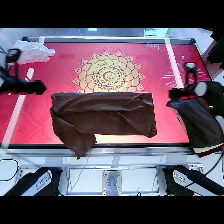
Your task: Fold the shirts.
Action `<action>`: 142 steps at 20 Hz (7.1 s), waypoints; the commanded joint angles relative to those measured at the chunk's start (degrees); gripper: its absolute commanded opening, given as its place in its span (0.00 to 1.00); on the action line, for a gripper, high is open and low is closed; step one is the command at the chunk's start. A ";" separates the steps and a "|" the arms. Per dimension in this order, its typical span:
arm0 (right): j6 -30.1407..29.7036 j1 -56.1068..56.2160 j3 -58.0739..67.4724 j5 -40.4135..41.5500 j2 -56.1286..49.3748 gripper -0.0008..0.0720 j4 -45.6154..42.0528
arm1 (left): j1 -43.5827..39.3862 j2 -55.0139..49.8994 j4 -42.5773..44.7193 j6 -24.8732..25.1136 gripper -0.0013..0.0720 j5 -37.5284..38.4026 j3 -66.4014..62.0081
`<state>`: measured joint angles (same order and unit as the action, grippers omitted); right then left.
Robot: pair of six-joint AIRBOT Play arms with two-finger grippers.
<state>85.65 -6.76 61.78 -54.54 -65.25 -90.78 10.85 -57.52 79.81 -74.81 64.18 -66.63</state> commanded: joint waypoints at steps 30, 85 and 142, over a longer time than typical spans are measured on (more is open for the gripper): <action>-6.21 -5.66 -0.07 2.40 4.55 0.62 14.56 | 5.51 -6.69 -13.42 -13.68 0.65 6.32 36.52; -16.22 -5.77 -25.44 -15.26 4.00 0.06 41.27 | -2.25 -3.82 -16.44 -1.42 0.04 11.91 24.63; -6.49 2.01 25.24 -13.60 -42.91 0.81 33.68 | -22.01 -39.04 -19.41 9.75 0.90 -9.92 -38.34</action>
<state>81.47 -4.95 87.07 -66.96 -107.39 -60.25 -9.91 -96.49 60.73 -66.15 53.45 -105.16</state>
